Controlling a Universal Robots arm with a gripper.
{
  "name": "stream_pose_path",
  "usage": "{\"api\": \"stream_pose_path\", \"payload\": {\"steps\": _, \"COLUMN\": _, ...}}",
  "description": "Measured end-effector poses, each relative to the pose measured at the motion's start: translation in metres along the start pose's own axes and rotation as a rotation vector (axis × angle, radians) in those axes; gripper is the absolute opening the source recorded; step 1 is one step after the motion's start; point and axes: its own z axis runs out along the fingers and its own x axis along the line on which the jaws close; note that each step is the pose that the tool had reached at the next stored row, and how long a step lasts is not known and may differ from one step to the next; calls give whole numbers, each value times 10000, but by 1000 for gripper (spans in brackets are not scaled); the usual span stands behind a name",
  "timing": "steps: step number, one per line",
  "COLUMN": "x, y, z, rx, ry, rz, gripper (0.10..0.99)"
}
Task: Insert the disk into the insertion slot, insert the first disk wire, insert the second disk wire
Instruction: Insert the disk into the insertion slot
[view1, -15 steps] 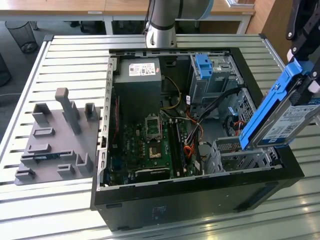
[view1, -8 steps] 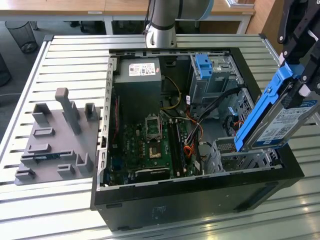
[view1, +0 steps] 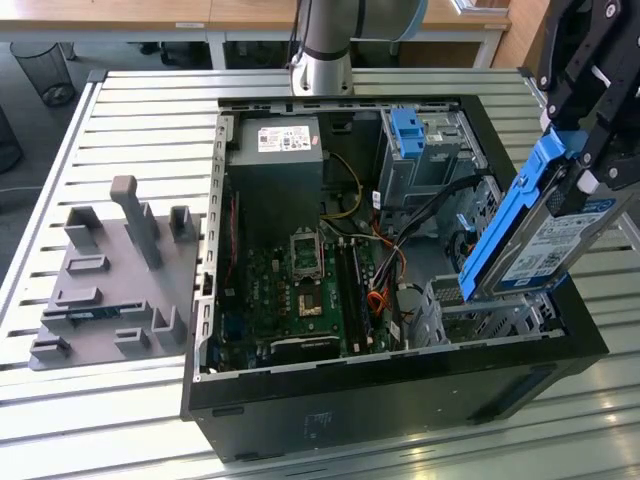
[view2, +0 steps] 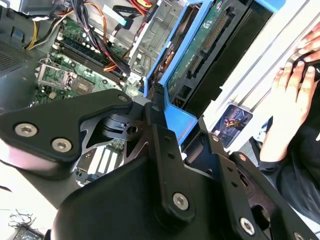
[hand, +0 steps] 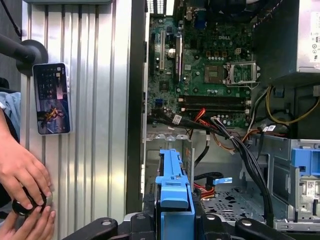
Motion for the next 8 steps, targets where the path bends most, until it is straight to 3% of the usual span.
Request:
{"api": "stream_pose_path", "payload": {"steps": 4, "x": -25, "y": 12, "z": 36, "rx": 39, "ry": 0, "rz": -1, "gripper": 365}}
{"api": "stream_pose_path", "payload": {"steps": 8, "x": -27, "y": 32, "z": 72, "rx": 145, "ry": -1, "rz": 0, "gripper": 365}}
